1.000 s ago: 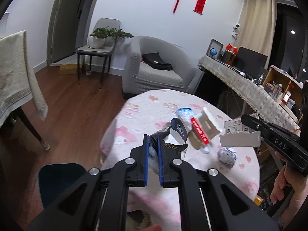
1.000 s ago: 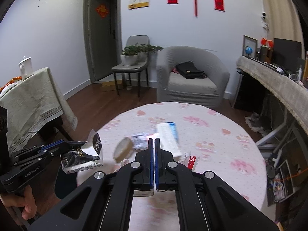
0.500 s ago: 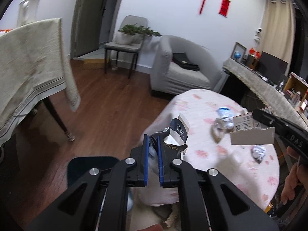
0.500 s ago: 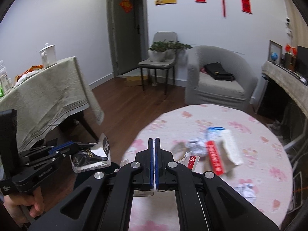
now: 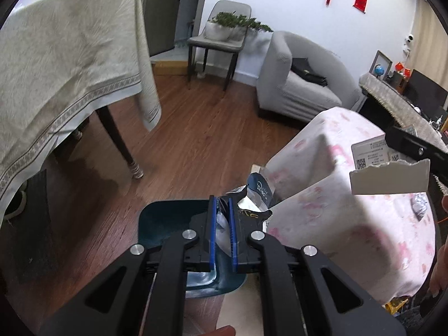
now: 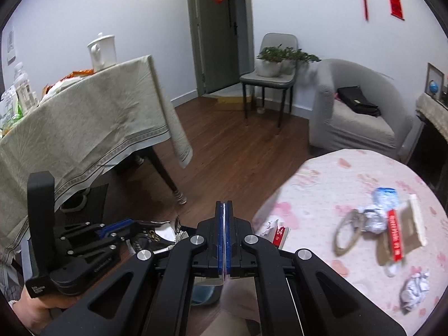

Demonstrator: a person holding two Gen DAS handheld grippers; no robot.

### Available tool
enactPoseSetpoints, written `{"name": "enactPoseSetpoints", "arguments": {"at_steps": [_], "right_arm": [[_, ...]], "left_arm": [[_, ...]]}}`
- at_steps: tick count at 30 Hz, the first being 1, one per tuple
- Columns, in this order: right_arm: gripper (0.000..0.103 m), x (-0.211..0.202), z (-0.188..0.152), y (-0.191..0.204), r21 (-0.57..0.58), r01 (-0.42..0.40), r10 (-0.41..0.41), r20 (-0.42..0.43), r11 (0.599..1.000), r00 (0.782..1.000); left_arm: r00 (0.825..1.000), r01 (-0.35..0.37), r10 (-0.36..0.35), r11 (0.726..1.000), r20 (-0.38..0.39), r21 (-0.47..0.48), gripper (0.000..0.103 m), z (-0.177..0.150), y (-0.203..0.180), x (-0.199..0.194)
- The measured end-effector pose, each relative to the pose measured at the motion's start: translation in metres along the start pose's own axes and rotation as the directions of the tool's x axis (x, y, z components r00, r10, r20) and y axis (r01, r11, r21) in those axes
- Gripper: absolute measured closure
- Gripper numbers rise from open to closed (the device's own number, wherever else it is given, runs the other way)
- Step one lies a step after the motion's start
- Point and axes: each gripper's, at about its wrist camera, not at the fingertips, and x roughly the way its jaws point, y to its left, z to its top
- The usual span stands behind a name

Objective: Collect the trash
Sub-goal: 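Carry both items over the teal bin and open the left tool to drop the black packaging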

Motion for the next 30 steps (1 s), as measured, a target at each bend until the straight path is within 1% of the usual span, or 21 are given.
{"name": "enactPoseSetpoints", "arguments": {"at_steps": [6, 14, 18, 24, 30], "right_arm": [[0.102, 0.024, -0.002, 0.022, -0.013, -0.029, 0.028, -0.040, 1.000, 0.999], [0.102, 0.048, -0.005, 0.050, -0.037, -0.060, 0.057, -0.080, 0.998, 0.995], [0.102, 0.060, -0.007, 0.057, -0.037, -0.062, 0.058, -0.102, 0.997, 0.993], [0.102, 0.081, -0.016, 0.062, -0.044, -0.056, 0.049, -0.150, 0.997, 0.987], [0.102, 0.097, -0.027, 0.060, -0.043, -0.060, 0.051, -0.190, 0.997, 0.980]], "left_arm": [[0.998, -0.028, 0.027, 0.999, -0.061, -0.018, 0.094, -0.014, 0.019, 0.013], [0.988, -0.069, 0.063, 0.997, -0.144, -0.039, 0.094, -0.031, 0.043, 0.037], [0.978, -0.080, 0.068, 0.995, -0.196, -0.053, 0.094, -0.041, 0.056, 0.054], [0.963, -0.090, 0.076, 0.995, -0.258, -0.045, 0.093, -0.052, 0.061, 0.076], [0.942, -0.103, 0.088, 0.994, -0.324, -0.032, 0.093, -0.062, 0.064, 0.100]]}}
